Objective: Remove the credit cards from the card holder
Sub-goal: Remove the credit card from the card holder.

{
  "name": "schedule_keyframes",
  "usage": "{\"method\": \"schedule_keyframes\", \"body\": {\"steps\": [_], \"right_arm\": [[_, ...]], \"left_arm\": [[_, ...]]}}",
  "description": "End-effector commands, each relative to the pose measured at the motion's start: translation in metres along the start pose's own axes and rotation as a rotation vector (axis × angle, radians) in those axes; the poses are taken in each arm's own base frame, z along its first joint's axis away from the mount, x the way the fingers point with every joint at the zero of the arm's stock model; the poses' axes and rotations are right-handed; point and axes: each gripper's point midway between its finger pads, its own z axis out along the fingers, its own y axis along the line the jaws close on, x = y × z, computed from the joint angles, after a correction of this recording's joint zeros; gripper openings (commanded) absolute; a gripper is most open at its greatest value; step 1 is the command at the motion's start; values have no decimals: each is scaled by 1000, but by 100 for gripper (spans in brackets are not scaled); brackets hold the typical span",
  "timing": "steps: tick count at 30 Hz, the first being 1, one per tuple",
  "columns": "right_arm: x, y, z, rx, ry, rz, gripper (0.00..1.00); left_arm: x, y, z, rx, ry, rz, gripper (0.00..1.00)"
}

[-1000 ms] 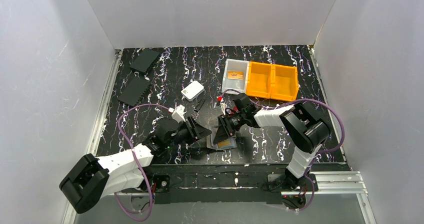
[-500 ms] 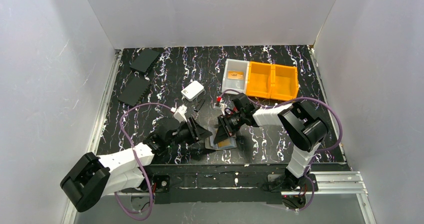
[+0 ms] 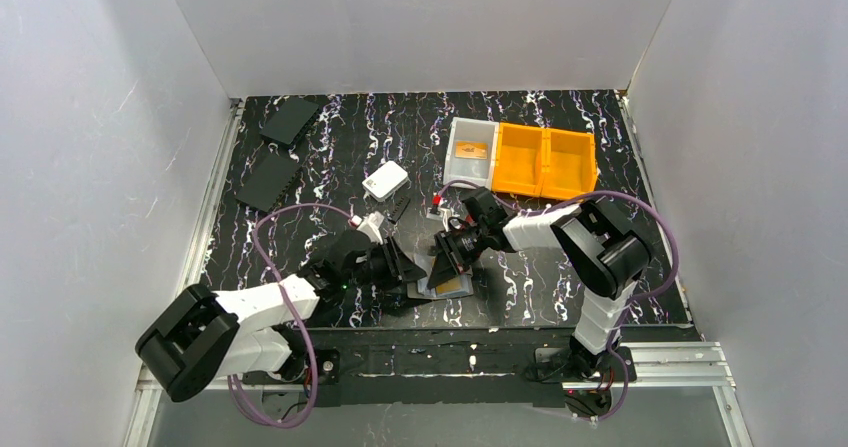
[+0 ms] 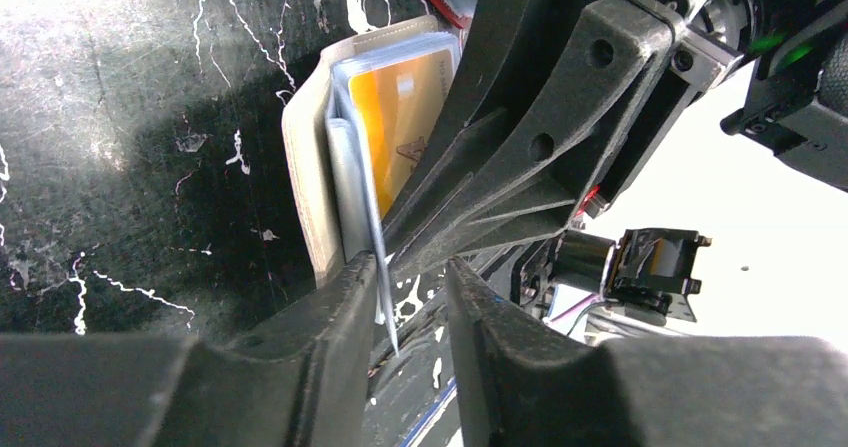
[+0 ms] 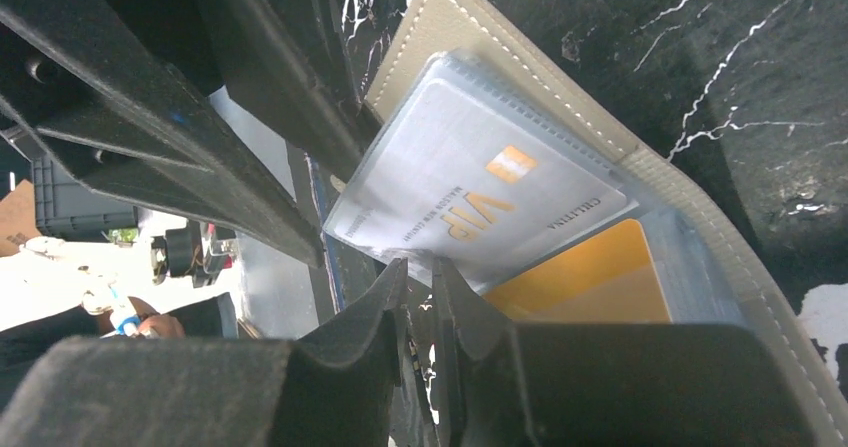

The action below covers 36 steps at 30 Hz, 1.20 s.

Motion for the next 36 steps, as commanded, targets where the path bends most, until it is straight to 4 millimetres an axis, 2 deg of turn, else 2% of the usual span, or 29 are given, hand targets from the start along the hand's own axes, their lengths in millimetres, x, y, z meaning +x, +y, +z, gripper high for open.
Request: {"method": "schedule_keyframes", "body": {"steps": [1, 6, 9, 13, 19, 23, 30, 36], "right_arm": [[-8, 0, 3, -1, 4, -32, 23], [-8, 2, 1, -3, 6, -49, 23], [-11, 11, -5, -2, 6, -116, 26], [-15, 26, -18, 3, -26, -226, 37], [-26, 51, -54, -47, -156, -330, 54], [-33, 64, -76, -70, -243, -370, 63], [-46, 72, -108, -49, -355, -383, 65], [-58, 85, -134, -52, -426, -390, 65]], "left_arm": [[1, -7, 4, 11, 39, 26, 26], [10, 1, 9, -6, 91, 32, 0], [11, 7, 8, -14, 90, 71, 0], [5, 5, 1, 12, 49, 192, 0], [-11, -28, -14, 155, -21, 446, 0], [-21, -57, -20, 257, -68, 521, 0], [-32, -95, -22, 401, -124, 457, 0], [-42, -115, -27, 469, -173, 388, 0]]}}
